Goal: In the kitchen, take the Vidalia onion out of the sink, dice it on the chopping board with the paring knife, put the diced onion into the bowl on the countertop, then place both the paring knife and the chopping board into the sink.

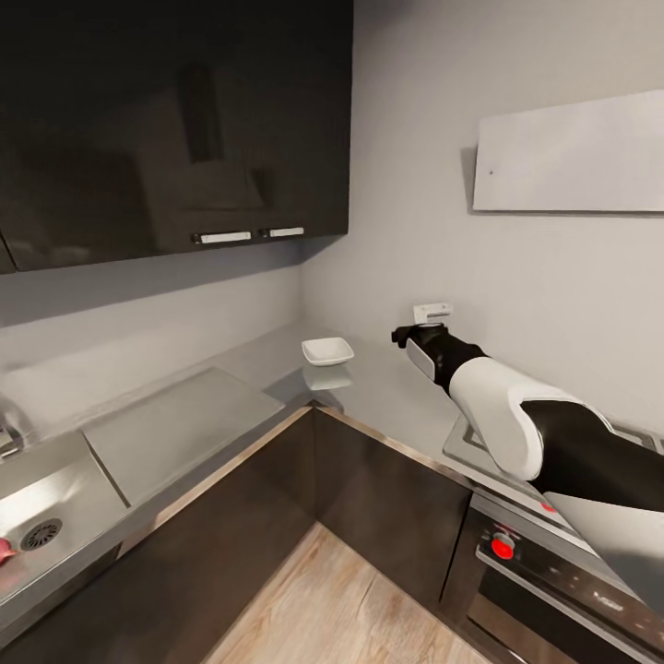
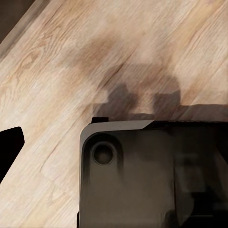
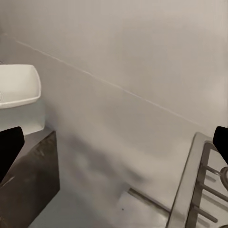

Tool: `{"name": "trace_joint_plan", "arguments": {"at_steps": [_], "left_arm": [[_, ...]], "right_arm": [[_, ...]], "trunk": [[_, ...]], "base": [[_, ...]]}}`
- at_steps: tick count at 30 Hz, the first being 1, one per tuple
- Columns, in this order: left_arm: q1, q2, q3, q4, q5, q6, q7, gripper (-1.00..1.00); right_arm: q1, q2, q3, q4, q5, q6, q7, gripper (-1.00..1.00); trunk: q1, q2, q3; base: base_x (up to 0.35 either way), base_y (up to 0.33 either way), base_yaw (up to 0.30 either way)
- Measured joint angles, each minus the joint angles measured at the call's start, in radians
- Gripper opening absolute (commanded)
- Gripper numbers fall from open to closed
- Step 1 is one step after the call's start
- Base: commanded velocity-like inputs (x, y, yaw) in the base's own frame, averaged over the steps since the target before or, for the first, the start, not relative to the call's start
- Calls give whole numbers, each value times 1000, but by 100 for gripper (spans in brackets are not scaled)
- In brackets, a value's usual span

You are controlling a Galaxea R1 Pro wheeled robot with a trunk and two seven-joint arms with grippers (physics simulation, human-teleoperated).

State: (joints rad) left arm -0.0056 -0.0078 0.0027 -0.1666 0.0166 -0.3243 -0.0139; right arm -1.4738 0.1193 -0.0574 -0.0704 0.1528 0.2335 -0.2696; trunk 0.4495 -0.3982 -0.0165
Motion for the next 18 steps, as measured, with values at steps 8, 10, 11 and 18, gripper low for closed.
{"name": "trace_joint_plan", "arguments": {"at_steps": [8, 10, 11, 18], "left_arm": [[0, -1, 0, -1, 0, -1, 0, 100], [0, 0, 0, -1, 0, -1, 0, 100], [0, -1, 0, -1, 0, 0, 0, 100], [0, -1, 0, 0, 0, 1, 0, 100]], "right_arm": [[0, 1, 0, 0, -1, 0, 0, 100], [0, 1, 0, 0, 0, 0, 0, 100], [0, 1, 0, 0, 0, 0, 0, 100], [0, 1, 0, 0, 1, 0, 0, 100]], "trunk": [[0, 0, 0], [0, 0, 0], [0, 0, 0], [0, 0, 0]], "base": [[153, 97, 0], [13, 8, 0], [24, 3, 0], [203, 1, 0]]}}
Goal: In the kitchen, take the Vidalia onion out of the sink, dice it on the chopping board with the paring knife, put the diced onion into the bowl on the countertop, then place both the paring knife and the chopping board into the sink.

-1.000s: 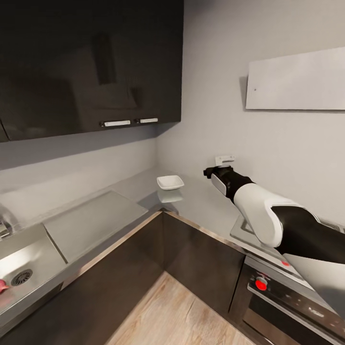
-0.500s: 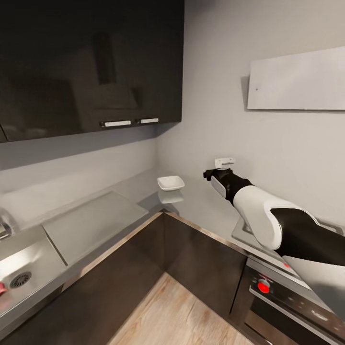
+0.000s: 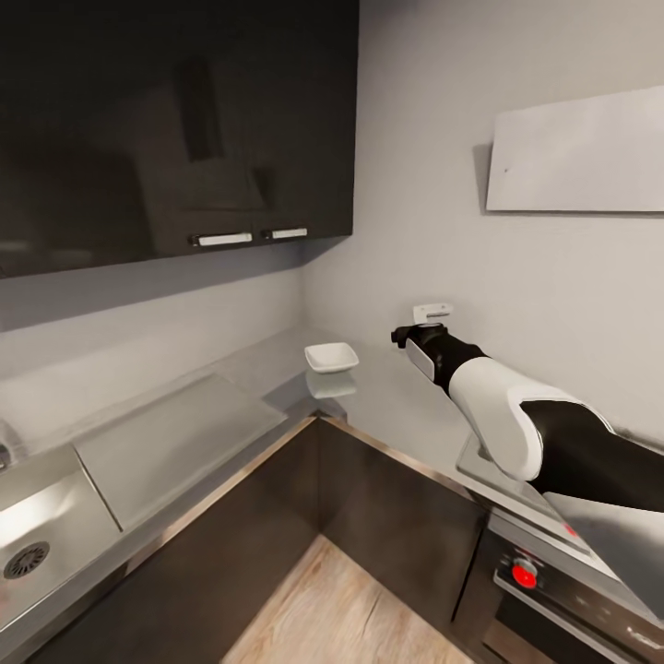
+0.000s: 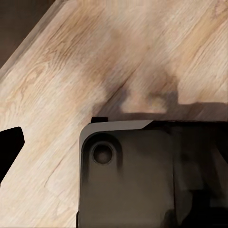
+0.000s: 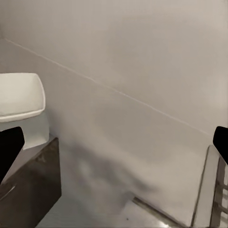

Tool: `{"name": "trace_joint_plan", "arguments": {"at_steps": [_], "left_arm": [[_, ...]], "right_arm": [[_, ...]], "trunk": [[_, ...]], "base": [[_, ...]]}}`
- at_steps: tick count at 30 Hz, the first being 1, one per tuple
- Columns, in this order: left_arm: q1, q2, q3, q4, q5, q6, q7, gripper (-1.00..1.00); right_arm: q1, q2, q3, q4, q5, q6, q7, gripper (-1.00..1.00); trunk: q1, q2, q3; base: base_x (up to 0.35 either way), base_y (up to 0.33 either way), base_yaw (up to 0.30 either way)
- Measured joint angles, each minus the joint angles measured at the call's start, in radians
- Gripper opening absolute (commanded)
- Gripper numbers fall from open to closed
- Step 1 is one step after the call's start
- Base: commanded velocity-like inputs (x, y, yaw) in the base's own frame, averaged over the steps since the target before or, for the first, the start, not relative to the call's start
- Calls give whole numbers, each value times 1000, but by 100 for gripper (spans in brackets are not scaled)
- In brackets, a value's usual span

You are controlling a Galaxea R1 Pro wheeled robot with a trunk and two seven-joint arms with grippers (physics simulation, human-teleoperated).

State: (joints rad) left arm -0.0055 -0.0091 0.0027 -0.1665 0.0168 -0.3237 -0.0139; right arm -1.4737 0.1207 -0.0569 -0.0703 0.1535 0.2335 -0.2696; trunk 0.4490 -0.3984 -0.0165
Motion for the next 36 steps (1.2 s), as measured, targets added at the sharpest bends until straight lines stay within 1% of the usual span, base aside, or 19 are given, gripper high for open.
{"name": "trace_joint_plan", "arguments": {"at_steps": [5, 11, 12, 14, 16, 19, 22, 23, 25, 26, 28, 30, 34, 35, 36], "left_arm": [[0, -1, -2, 3, 0, 3, 1, 100], [0, -10, -5, 53, -2, 7, 9, 100], [0, -10, -5, 71, -2, 7, 10, 100], [1, 0, -5, 125, -1, 4, 11, 100], [1, 7, -5, 160, -1, 0, 9, 100], [1, 10, -5, 179, -1, -2, 5, 100], [6, 8, -6, 186, 0, -5, 3, 100], [17, 6, -6, 188, 0, -10, 3, 100], [47, 7, -5, 189, 0, -46, 3, 100], [72, 9, -5, 189, 0, -89, 3, 100], [132, 9, -5, 192, 0, -215, 5, 100], [210, 6, -6, 206, 0, -368, 8, 100], [360, -13, -6, 235, -2, -671, 14, 100], [395, -16, -6, 237, -3, -718, 21, 100], [405, -16, -5, 238, -3, -720, 22, 100]], "right_arm": [[0, -1, 0, 0, 0, 0, 0, 100], [0, 0, 0, 0, -1, 0, -1, 100], [0, 0, 0, 0, -1, 0, -1, 100], [0, 0, 0, 0, 0, 0, 0, 100], [0, -1, 0, 0, 1, 0, 0, 100], [0, -2, -1, 0, 2, 0, -1, 100], [0, -2, -1, -1, 1, 0, 0, 100], [0, -2, 0, 0, 0, 0, 0, 100], [0, -1, 0, 0, 0, 0, 0, 100], [0, -1, 0, 0, -1, 0, 0, 100], [0, -1, 0, 0, -1, 0, 0, 100], [0, -1, 0, 0, 0, 1, 0, 100], [0, -2, 0, 0, 0, 1, 0, 100], [0, -2, 0, 0, -1, 1, 0, 100], [0, -2, 0, 0, -1, 1, 0, 100]], "trunk": [[0, 0, 0], [0, 0, 0], [0, 0, 0], [0, 0, 0], [0, 0, 0], [0, 0, 0], [0, 0, 0], [0, 0, 0], [0, 0, 0], [0, 0, 0], [0, 0, 0], [0, 0, 0], [0, 0, 0], [0, 0, 0], [0, 0, 0]], "base": [[298, -11, 0], [165, -113, 0], [53, -54, 0], [28, -28, 0], [11, -12, 0], [4, -4, 0], [0, 0, 0], [0, 0, 0], [0, 0, 0], [0, 0, 0], [0, 0, 0], [0, 0, 0], [0, 0, 0], [0, 0, 0], [0, 0, 0]]}}
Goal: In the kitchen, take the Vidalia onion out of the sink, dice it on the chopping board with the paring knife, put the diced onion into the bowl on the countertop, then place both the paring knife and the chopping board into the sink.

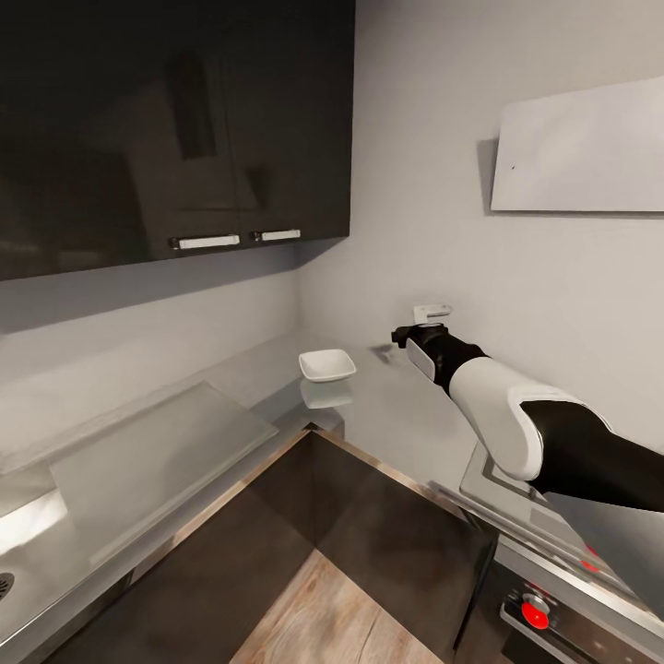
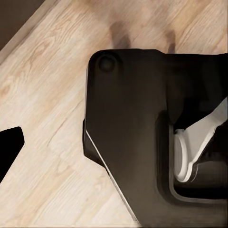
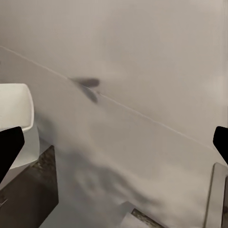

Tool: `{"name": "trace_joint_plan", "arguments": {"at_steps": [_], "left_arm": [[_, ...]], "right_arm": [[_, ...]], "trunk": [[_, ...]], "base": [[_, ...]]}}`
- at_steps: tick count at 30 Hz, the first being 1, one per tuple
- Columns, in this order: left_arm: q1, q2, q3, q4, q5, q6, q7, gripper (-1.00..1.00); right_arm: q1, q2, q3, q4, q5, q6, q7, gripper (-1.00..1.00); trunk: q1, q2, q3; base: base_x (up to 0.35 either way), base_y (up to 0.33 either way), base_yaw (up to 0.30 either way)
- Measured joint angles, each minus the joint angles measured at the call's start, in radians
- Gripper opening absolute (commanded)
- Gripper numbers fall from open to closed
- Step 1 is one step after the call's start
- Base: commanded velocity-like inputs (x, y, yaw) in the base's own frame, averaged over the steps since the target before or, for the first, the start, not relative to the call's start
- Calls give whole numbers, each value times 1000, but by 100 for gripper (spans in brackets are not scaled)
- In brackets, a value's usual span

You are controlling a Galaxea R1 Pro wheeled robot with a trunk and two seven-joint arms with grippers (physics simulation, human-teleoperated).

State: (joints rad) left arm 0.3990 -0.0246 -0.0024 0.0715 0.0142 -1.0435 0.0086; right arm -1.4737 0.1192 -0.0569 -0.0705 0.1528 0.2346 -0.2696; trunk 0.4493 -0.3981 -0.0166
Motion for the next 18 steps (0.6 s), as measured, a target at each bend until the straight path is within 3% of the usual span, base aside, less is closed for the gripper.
{"name": "trace_joint_plan", "arguments": {"at_steps": [4, 7, 10, 11, 15, 16, 18], "left_arm": [[26, -4, 4, -10, 0, 0, 8, 100], [27, -12, 10, -22, 2, 0, 52, 100], [26, -22, 14, -28, 1, 0, 194, 100], [25, -23, 12, -29, -1, 7, 202, 100], [-29, -28, 10, -74, -4, 186, 210, 100], [-48, -30, 8, -91, -5, 255, 174, 100], [-61, -34, 9, -113, -4, 329, 116, 100]], "right_arm": [[0, 0, 0, 0, 0, 0, 0, 100], [1, 0, 0, 0, -1, 0, 0, 100], [1, 0, 0, 0, 0, 0, 0, 100], [1, 0, 0, 0, 0, 0, 0, 100], [2, 3, 1, 0, -1, 0, 0, 100], [2, 4, 1, 0, 0, 0, 0, 100], [2, 4, 1, 0, -1, 0, 0, 100]], "trunk": [[0, 0, 0], [0, 0, 0], [0, 0, 0], [0, 0, 0], [0, 0, 0], [0, 0, 0], [0, 0, 0]], "base": [[0, 0, 0], [0, 0, 0], [0, 0, 0], [0, 0, 0], [0, 0, 0], [0, 0, 0], [0, 0, 0]]}}
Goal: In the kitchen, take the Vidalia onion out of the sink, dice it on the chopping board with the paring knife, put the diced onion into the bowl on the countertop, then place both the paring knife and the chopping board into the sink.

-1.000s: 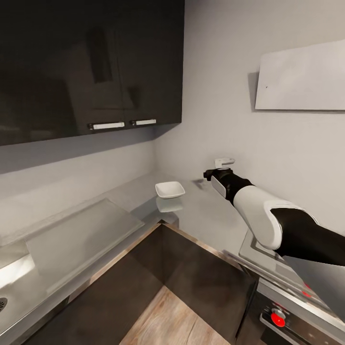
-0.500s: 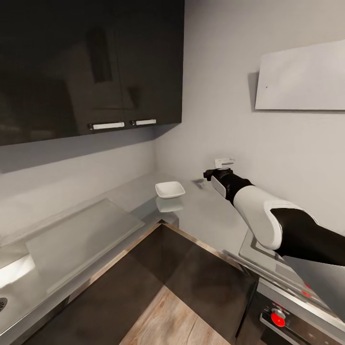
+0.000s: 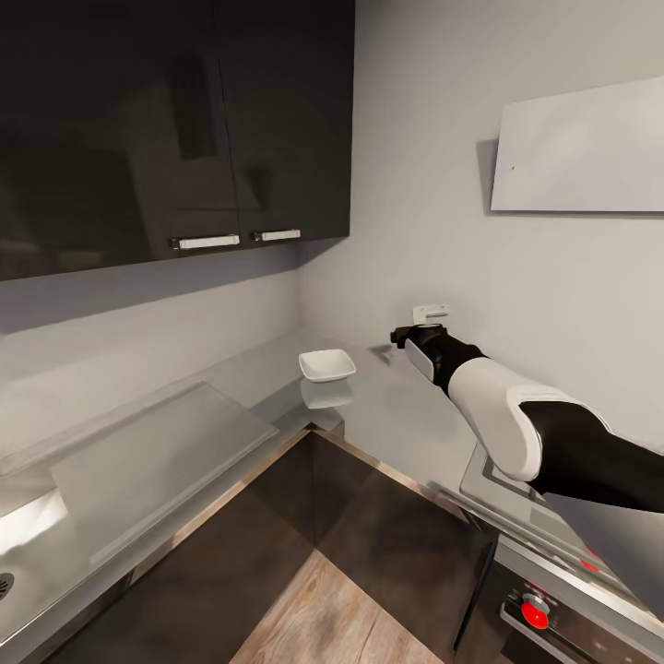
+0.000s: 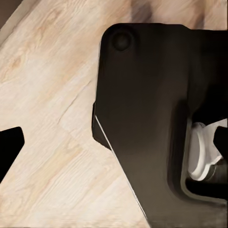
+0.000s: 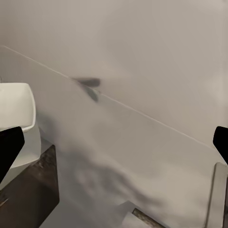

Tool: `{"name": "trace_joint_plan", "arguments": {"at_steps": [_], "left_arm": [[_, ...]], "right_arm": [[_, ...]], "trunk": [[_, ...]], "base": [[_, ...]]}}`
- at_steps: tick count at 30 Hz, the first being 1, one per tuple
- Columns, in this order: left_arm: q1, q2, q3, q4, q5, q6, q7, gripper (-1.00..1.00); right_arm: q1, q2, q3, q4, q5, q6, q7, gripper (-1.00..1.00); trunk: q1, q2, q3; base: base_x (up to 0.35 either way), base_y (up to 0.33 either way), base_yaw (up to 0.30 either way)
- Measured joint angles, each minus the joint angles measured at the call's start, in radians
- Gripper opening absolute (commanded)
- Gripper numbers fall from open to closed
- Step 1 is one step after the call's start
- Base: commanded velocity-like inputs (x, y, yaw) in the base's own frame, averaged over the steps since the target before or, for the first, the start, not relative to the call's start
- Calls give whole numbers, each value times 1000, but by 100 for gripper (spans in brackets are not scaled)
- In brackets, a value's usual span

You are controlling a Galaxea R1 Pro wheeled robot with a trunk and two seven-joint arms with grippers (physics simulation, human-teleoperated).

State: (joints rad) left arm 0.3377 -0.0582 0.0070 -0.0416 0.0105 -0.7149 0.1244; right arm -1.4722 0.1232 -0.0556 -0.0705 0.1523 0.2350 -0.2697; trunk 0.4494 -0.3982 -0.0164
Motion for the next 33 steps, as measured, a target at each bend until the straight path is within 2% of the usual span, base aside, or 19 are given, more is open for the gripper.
{"name": "trace_joint_plan", "arguments": {"at_steps": [3, 6, 7, 9, 13, 16, 18, 20, 23, 26, 33], "left_arm": [[-26, 0, 2, -69, 4, 173, -138, 100], [-34, 28, 3, -158, 7, 361, -286, 100], [-36, 37, 3, -186, 7, 408, -325, 100], [-37, 47, 3, -222, 7, 461, -367, 100], [-37, 52, 2, -257, 8, 487, -393, 100], [-37, 55, 1, -341, 8, 490, -396, 100], [-36, 53, 0, -473, 8, 495, -392, 100], [-24, 49, -2, -658, 8, 503, -389, 100], [32, 46, -3, -788, 6, 506, -387, 100], [62, 45, -3, -844, 5, 504, -385, 100], [78, 47, 12, -852, 18, 496, -347, 100]], "right_arm": [[0, 1, 0, 0, 0, 0, 0, 100], [0, 1, 0, 0, 0, 0, 0, 100], [0, 1, 0, 0, 0, 0, 0, 100], [0, 0, 0, 0, 0, 0, 0, 100], [0, -1, 0, 1, 0, 0, 0, 100], [0, 0, 0, 0, 0, 0, 0, 100], [0, 0, 0, 0, 0, 0, 0, 100], [0, -1, 0, 0, 0, 0, 0, 100], [0, -1, 0, 0, 0, 0, 0, 100], [0, -1, 0, 1, 0, 0, 0, 100], [0, -2, 0, 1, 0, 0, 0, 100]], "trunk": [[0, 0, 0], [0, 0, 0], [0, 0, 0], [0, 0, 0], [0, 0, 0], [0, 0, 0], [0, 0, 0], [0, 0, 0], [0, 0, 0], [0, 0, 0], [0, 0, 0]], "base": [[0, 0, 0], [0, 0, 0], [0, 0, 0], [0, 0, 0], [0, 0, 0], [0, 0, 0], [0, 0, 0], [0, 0, 0], [0, 0, 0], [0, 0, 0], [0, 0, 0]]}}
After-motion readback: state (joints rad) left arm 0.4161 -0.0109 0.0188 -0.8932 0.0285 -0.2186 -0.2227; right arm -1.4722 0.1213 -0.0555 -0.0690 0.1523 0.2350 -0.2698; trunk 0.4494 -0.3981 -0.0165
